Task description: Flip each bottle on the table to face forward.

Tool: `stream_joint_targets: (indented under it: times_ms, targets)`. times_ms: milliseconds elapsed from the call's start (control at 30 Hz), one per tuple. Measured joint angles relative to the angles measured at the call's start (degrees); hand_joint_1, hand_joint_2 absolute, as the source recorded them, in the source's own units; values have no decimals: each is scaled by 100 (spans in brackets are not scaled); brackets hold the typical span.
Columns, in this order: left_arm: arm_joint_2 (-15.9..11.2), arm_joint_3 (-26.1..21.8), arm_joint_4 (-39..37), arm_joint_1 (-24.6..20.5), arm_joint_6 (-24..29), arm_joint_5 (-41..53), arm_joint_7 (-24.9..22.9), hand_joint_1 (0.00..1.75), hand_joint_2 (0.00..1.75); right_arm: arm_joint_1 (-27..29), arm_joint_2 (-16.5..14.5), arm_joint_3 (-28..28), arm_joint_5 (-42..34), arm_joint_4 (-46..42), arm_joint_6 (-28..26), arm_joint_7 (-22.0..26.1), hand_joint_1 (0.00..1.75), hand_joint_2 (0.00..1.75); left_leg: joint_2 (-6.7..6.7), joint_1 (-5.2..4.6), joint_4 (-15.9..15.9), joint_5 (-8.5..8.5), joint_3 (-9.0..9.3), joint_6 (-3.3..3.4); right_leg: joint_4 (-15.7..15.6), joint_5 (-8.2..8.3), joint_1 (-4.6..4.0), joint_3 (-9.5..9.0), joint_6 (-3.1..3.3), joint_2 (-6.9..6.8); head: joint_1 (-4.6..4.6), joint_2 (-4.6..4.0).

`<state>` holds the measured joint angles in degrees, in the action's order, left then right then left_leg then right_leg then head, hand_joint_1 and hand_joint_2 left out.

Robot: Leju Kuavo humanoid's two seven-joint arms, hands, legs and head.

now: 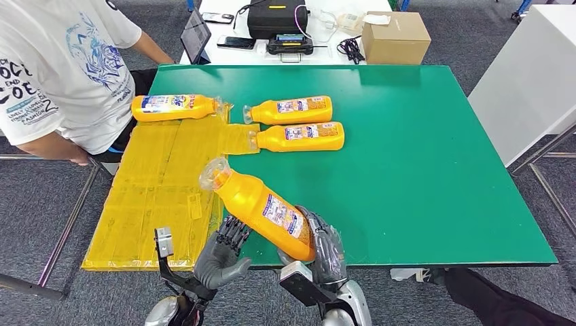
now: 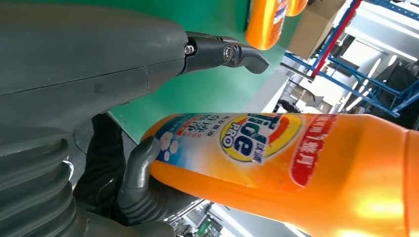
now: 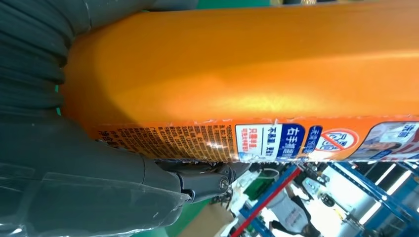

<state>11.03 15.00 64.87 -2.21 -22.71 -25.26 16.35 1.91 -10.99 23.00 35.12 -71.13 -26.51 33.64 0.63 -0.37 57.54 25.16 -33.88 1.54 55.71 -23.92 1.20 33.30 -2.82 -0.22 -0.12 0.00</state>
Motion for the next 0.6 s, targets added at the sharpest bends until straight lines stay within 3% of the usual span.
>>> stream_joint_targets:
  times_ms: [200, 600]
  targets:
    - [-29, 23, -37, -3, 37, -137, -51, 0, 175, -118, -162, 215, -606, 347, 625, 54, 175, 175, -1, 2, 0, 0, 2, -1, 1, 0, -2, 0, 0, 0, -1, 0]
    - [-40, 21, -104, -11, 37, -174, -52, 0, 175, -203, -286, 331, -684, 665, 663, 86, 175, 175, 0, 0, 0, 0, 1, 0, 0, 0, 0, 0, 0, 0, 1, 0]
